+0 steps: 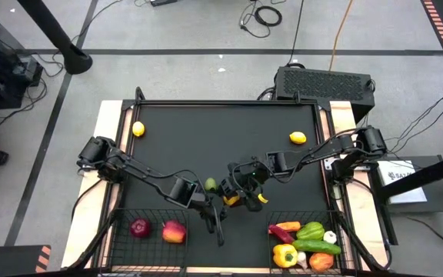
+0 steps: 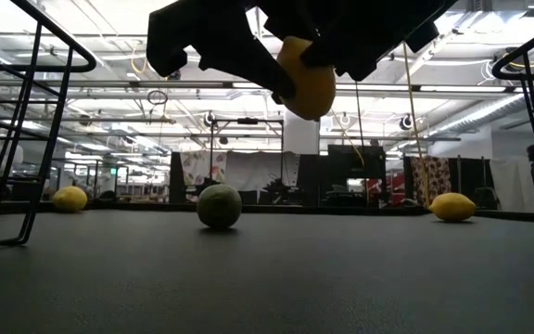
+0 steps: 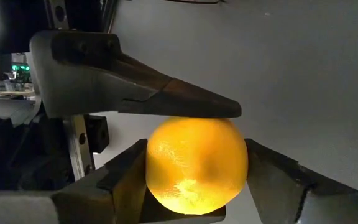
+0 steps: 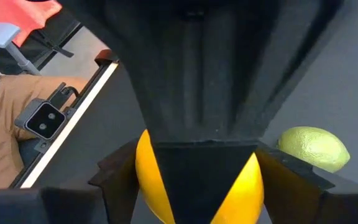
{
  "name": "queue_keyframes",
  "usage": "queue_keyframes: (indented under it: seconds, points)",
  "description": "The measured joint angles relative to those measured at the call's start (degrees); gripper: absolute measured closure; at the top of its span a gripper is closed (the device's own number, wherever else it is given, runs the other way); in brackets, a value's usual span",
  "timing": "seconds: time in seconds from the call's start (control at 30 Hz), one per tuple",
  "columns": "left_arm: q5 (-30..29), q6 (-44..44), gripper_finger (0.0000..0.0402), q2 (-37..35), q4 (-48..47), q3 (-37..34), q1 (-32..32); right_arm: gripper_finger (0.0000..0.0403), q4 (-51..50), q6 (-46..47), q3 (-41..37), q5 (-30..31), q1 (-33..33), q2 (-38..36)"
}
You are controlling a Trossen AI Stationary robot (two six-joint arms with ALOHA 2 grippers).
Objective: Sort produce into baskets
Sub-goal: Put the center yellow lemon into the left wire basket
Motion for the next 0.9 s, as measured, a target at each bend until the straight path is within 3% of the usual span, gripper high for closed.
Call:
queue_keyframes:
  seconds: [0.33,0.53,0.67,0.9]
  points:
    - [-0.15,-1.14,0.0163,0.07,0.09,-0.09,-1.13,0.007,-1.74,-1.39,0.1,-0.22,-0.91,-1.2]
    - [-4.72,-6.99,0.0163,-0.47,-1.21,-0.1,-3.3,0.0053,-4.96,-2.6,0.15,-0.2,-2.19,-4.45]
    - [-7.88,-16.39,0.0163,-2.31,-4.37,-0.05,-6.0,0.0053,-10.2,-3.49,0.15,-0.03,-2.92,-6.62]
    - [-9.7,-41.77,0.0163,-9.86,-12.05,-0.1,-14.36,0.0053,-14.21,-3.69,0.15,0.02,-3.17,-7.3]
